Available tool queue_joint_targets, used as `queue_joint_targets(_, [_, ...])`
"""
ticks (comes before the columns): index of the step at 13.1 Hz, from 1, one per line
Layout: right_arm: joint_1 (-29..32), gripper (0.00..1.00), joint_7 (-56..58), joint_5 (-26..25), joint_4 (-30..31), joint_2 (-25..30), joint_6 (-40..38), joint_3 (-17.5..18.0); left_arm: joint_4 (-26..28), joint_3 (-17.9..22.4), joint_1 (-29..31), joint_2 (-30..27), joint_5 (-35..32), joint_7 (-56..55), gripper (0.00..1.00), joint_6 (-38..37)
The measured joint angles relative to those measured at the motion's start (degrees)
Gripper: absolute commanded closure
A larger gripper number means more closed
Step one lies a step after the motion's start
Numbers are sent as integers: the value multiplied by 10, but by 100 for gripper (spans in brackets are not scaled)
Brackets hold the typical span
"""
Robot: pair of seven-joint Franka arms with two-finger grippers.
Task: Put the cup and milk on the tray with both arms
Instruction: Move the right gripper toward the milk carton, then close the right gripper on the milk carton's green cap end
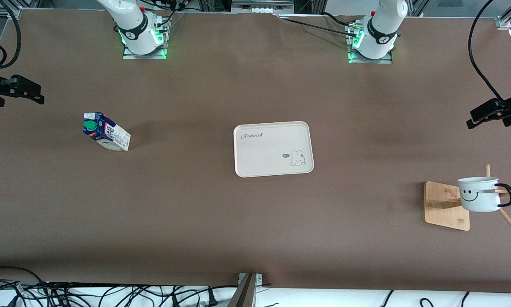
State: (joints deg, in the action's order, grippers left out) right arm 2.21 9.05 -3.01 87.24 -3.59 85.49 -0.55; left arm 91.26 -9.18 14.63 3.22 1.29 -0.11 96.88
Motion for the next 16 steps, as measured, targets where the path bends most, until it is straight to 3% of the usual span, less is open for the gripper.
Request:
queue_joint_targets(8, [-9,0,-1,-12,0,-13,-3,1,-1,0,10,0,0,0,0,0])
queue_joint_targets(16, [-19,0,-4,-23,22,-109,-8,-6,-1,0,26,6,0,1,0,0])
